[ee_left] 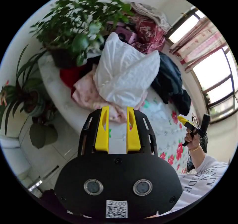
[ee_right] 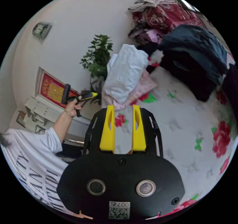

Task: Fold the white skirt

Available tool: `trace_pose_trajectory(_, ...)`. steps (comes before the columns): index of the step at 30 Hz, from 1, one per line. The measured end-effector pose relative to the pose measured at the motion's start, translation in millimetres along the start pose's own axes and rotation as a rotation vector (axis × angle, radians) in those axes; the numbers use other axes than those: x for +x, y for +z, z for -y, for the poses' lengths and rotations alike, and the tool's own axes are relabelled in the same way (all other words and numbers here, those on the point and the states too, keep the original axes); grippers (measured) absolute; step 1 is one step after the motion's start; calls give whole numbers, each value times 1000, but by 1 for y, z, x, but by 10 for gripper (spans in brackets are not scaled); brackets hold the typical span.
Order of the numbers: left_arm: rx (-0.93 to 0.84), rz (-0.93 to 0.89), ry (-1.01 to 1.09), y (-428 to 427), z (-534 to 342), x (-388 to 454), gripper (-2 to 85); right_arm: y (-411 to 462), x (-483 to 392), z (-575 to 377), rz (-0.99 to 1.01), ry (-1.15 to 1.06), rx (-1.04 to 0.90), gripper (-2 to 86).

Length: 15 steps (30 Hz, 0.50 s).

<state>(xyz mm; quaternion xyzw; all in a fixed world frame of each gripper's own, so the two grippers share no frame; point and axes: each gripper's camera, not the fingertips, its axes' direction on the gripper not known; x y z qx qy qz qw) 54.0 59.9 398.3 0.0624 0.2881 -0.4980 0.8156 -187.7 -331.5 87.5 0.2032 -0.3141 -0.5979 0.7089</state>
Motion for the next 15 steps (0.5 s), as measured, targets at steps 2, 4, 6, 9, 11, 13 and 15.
trace_pose_trajectory(2,-17,81,-37,27,-52,8,93,-3,35,-55,-142,45,-85,62)
trace_pose_trajectory(4,-17,206,-13,59,-117,54,94,-26,87,-142,-350,167,-208,57)
trace_pose_trajectory(6,-44,211,78,86,-153,108,95,-59,120,-208,-477,272,-272,53)
trace_pose_trajectory(9,-169,115,365,144,-189,217,104,-126,147,-293,-664,393,-297,50)
trace_pose_trajectory(11,-244,67,518,174,-206,279,105,-161,154,-326,-771,425,-274,49)
trace_pose_trajectory(13,-288,26,692,204,-227,352,108,-198,169,-360,-945,517,-223,50)
trace_pose_trajectory(15,-321,39,785,223,-243,399,106,-237,189,-386,-1139,737,-108,52)
